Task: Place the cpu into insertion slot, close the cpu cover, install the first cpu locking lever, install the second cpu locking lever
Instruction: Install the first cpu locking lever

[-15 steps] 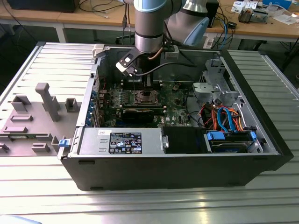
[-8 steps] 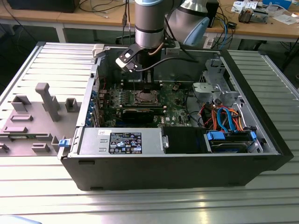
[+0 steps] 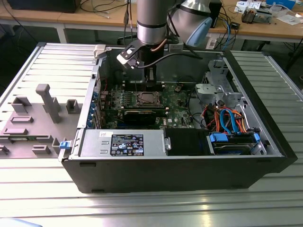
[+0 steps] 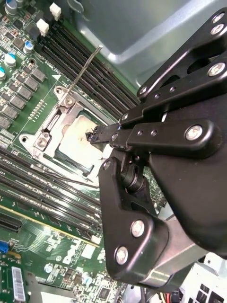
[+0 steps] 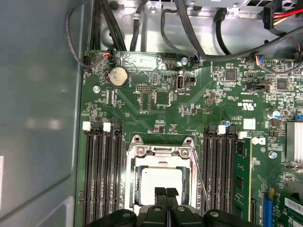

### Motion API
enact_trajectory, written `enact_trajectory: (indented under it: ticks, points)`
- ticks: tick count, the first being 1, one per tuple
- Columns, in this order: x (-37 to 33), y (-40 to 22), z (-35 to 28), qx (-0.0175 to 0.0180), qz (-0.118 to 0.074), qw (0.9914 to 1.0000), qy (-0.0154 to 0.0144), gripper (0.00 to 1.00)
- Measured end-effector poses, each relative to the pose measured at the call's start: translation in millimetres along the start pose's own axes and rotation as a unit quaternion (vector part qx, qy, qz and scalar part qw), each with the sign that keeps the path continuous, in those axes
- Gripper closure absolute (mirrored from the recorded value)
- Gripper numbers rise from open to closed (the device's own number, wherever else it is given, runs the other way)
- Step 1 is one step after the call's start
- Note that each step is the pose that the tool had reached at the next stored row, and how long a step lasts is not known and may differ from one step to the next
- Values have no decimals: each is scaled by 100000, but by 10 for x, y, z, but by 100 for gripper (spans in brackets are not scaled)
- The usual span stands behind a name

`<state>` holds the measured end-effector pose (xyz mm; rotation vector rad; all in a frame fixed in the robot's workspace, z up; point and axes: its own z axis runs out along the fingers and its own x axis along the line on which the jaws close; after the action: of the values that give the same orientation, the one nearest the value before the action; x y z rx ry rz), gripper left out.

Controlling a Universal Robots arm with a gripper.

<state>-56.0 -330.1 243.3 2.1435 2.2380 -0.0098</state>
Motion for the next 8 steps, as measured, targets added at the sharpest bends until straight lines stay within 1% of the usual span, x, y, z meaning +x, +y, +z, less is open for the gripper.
enact_trajectory:
  ticks: [5, 8]
  points:
    - [-4, 3, -121, 1, -1, 100000, -4, 89]
    - [-4, 3, -126, -2, 0, 100000, 2, 89]
